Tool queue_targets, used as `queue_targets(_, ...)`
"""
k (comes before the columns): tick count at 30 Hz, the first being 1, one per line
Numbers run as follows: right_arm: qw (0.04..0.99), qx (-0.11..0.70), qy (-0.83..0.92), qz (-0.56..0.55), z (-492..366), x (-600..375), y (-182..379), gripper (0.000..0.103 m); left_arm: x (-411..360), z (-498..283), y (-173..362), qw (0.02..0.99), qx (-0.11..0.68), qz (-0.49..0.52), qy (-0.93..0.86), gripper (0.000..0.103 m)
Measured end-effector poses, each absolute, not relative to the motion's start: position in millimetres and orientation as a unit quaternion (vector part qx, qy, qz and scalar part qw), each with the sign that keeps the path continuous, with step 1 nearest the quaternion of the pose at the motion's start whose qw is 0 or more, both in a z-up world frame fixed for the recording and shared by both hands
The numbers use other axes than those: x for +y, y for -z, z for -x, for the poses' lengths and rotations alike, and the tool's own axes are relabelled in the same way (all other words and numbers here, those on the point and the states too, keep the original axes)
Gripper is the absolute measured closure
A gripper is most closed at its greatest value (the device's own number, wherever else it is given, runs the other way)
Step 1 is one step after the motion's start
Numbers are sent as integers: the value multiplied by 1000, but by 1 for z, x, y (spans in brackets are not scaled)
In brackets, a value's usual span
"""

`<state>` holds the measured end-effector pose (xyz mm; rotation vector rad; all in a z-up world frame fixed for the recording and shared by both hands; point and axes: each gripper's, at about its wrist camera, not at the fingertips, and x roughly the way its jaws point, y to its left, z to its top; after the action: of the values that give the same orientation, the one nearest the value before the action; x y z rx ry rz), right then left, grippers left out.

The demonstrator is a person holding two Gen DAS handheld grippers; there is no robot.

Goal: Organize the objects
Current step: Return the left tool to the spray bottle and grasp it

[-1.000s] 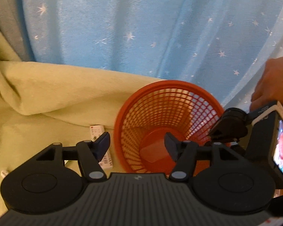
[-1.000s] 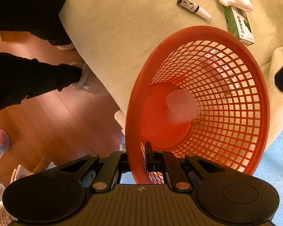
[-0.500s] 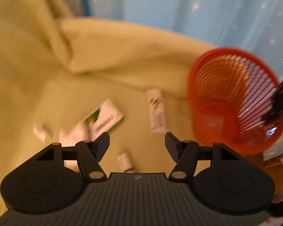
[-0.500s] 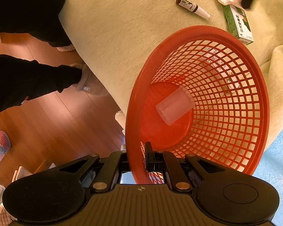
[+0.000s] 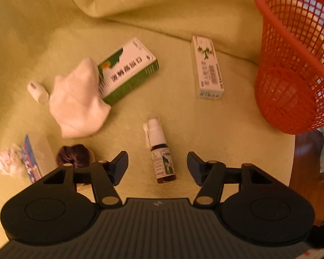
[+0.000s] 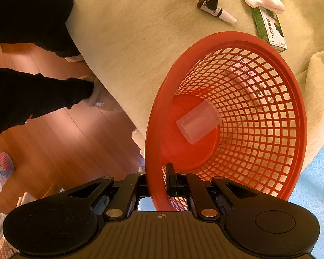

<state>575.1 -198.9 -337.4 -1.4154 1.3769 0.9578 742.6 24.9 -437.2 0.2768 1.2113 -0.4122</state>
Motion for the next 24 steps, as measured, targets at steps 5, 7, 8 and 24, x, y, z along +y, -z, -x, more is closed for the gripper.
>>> queue_targets(5,452,558,-390,577,-574,-198,339,101,25,-740,449,794,569,-114,180,55)
queue_targets(7,451,558,-390,577,-575,-198,339,101,25,-741,454,791,576,-107,175,61)
queue_targets(8,451,558,-390,577,-575,-198,339,101,26,-742,455,790,579,-103,173,62)
queue_targets(24,448,559,-392,577,-577,-196,341,101,27,-739,466,778,596,-104,171,81)
